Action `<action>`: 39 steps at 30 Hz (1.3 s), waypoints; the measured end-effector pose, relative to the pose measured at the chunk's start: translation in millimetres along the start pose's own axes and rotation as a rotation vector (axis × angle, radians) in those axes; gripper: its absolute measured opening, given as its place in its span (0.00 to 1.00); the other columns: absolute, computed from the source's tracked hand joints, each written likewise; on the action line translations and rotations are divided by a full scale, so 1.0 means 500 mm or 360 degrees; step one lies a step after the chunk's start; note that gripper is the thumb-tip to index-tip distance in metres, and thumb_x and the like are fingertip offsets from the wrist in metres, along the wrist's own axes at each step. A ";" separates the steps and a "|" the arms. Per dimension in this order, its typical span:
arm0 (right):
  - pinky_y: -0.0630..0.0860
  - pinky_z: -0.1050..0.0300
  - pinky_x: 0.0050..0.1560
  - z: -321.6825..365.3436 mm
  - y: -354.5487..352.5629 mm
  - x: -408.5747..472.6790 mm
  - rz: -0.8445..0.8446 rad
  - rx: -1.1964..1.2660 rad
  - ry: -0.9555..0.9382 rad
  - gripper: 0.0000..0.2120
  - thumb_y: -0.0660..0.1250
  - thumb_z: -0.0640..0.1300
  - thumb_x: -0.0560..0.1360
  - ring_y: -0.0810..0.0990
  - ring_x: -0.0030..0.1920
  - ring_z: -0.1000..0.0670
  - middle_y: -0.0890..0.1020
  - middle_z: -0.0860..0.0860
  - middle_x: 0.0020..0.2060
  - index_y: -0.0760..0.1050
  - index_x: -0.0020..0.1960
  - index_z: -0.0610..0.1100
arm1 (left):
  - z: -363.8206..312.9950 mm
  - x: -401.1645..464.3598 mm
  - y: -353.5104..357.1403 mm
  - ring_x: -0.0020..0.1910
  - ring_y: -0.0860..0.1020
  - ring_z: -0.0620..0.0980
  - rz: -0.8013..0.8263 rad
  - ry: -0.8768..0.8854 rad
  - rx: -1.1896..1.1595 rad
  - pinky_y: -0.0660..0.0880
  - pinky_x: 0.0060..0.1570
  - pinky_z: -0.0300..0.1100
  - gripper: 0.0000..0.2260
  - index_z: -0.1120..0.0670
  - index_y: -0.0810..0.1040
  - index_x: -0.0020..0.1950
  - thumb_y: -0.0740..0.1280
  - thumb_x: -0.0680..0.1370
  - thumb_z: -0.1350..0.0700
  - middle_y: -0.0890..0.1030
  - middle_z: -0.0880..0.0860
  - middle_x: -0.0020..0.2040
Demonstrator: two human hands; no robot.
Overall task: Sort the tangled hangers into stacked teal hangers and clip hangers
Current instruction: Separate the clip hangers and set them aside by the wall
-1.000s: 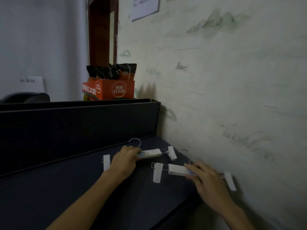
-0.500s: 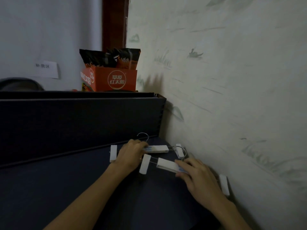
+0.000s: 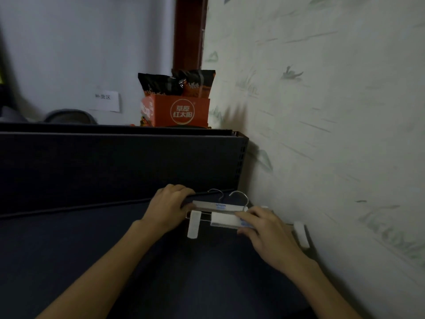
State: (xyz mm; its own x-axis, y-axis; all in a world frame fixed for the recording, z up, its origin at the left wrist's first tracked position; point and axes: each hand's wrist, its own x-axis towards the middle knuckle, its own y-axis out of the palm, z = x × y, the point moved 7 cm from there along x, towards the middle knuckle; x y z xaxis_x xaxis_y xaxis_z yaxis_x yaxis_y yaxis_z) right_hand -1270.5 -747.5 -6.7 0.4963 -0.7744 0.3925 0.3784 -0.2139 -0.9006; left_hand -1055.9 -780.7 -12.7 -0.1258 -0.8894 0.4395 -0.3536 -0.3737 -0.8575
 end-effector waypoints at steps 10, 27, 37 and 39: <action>0.61 0.59 0.62 0.032 0.051 0.105 0.0118 -0.0156 -0.0196 0.20 0.61 0.48 0.79 0.70 0.59 0.52 0.73 0.53 0.60 0.67 0.70 0.52 | 0.108 -0.112 -0.073 0.63 0.70 0.49 -0.0064 -0.0394 0.0098 0.69 0.60 0.45 0.18 0.49 0.72 0.67 0.64 0.78 0.48 0.74 0.49 0.65; 0.61 0.53 0.69 0.040 0.048 0.138 0.0145 -0.0027 -0.0267 0.25 0.62 0.53 0.78 0.67 0.66 0.51 0.71 0.52 0.67 0.63 0.73 0.50 | 0.098 -0.213 -0.086 0.62 0.70 0.49 0.0028 -0.0708 0.0267 0.69 0.59 0.45 0.18 0.48 0.69 0.68 0.61 0.79 0.47 0.72 0.48 0.66; 0.66 0.53 0.64 0.255 0.068 0.106 0.0086 0.0158 -0.0444 0.27 0.59 0.59 0.77 0.69 0.63 0.51 0.73 0.52 0.64 0.63 0.73 0.50 | 0.114 -0.399 -0.175 0.64 0.69 0.50 -0.0099 -0.0946 0.0444 0.68 0.61 0.46 0.20 0.48 0.67 0.70 0.58 0.79 0.45 0.71 0.48 0.67; 0.66 0.52 0.65 0.313 0.078 0.087 0.0097 0.0161 -0.0474 0.28 0.58 0.60 0.77 0.69 0.65 0.51 0.72 0.52 0.65 0.62 0.73 0.50 | 0.123 -0.454 -0.204 0.64 0.69 0.50 -0.0134 -0.1006 0.0482 0.67 0.61 0.46 0.20 0.48 0.67 0.70 0.58 0.79 0.44 0.71 0.48 0.67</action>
State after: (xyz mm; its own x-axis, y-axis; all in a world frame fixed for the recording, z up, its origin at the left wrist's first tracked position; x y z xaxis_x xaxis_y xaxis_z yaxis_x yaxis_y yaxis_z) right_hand -1111.7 -696.1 4.4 0.7218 -0.5721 0.3895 0.4095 -0.1006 -0.9067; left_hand -934.1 -556.9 -41.4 0.4857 -0.8023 0.3469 -0.0535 -0.4234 -0.9043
